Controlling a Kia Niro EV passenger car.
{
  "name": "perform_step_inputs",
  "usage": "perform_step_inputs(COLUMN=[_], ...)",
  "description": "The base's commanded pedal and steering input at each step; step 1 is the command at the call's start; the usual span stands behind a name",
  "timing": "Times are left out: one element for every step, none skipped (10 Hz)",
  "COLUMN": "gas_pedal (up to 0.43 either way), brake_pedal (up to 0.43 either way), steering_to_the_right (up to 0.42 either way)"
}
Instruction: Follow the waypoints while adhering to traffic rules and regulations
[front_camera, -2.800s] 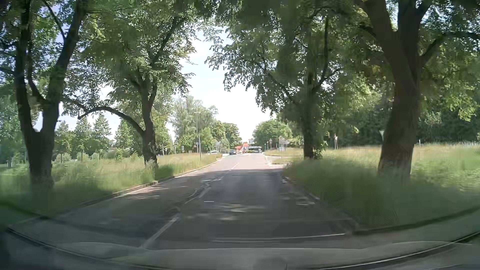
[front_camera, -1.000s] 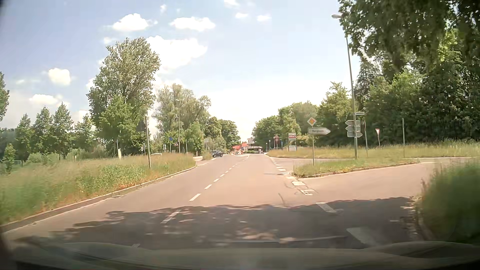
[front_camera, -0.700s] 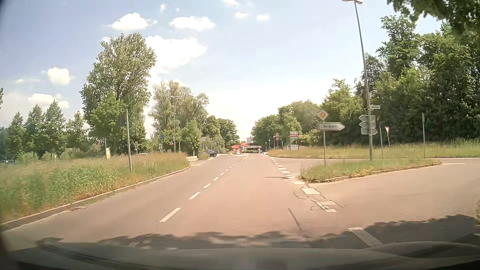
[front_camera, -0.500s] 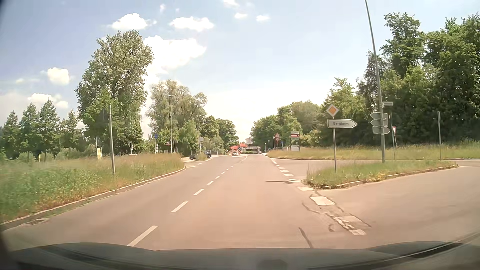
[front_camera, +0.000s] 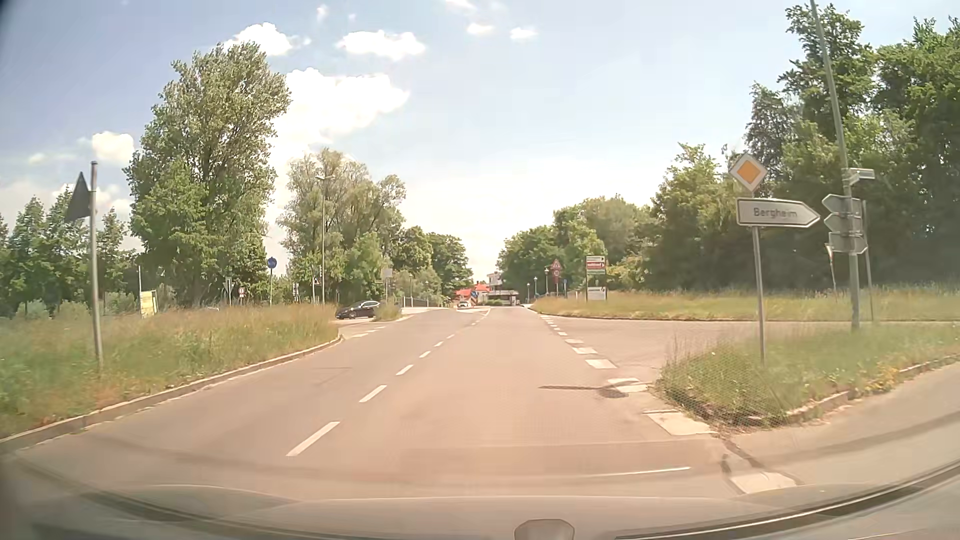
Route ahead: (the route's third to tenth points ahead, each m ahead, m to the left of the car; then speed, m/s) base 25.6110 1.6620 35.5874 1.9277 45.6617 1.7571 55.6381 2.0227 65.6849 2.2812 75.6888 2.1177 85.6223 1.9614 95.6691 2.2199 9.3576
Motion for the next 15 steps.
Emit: perform_step_inputs(gas_pedal=[0.079,0.067,0.067,0.067,0.059,0.059,0.059,0.039,0.039,0.039,0.02,0.0,0.0,0.0,0.0], brake_pedal=[0.0,0.0,0.0,0.0,0.0,0.0,0.0,0.0,0.0,0.0,0.0,0.0,0.0,0.0,0.0], steering_to_the_right=[0.002,0.002,0.002,0.002,0.001,0.0,-0.002,-0.002,-0.002,-0.001,-0.001,-0.001,0.0,0.0,0.0])
